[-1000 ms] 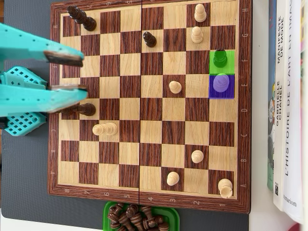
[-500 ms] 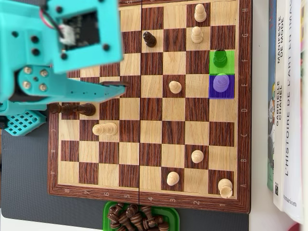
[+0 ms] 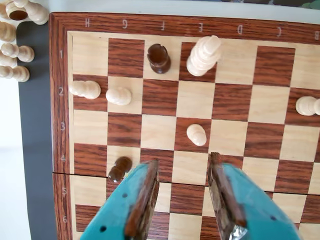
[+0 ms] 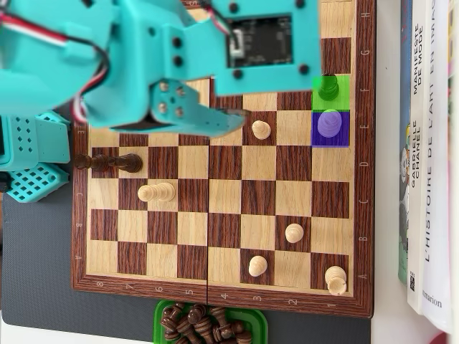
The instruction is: Play chess
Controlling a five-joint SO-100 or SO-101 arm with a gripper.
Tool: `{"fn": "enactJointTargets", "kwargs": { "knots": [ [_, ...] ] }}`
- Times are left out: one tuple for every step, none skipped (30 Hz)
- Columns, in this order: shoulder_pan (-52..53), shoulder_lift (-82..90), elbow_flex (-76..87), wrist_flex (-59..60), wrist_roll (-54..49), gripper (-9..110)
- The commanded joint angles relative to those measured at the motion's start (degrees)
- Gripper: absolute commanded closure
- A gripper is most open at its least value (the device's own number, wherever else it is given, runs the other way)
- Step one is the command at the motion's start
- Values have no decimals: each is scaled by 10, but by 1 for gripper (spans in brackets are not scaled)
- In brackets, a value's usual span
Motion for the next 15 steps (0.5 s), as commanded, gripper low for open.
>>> {"fn": "enactJointTargets", "kwargs": {
  "knots": [
    [1, -17, -52, -4, 0, 86],
    [1, -27, -61, -5, 0, 86],
    [1, -38, -71, -6, 0, 86],
    [1, -50, -82, -6, 0, 86],
    [1, -62, -93, -5, 0, 86],
    [1, -74, -103, -4, 0, 86],
    [0, -85, -112, -6, 0, 86],
    [0, -95, -121, -6, 0, 86],
    [-1, -105, -130, -6, 0, 86],
    [-4, -114, -138, -6, 0, 86],
    [-6, -123, -147, -6, 0, 86],
    [-7, -133, -154, -6, 0, 86],
    [-9, -142, -161, -6, 0, 86],
    [-9, -150, -167, -6, 0, 86],
    [-10, -159, -174, -6, 0, 86]
  ]
}}
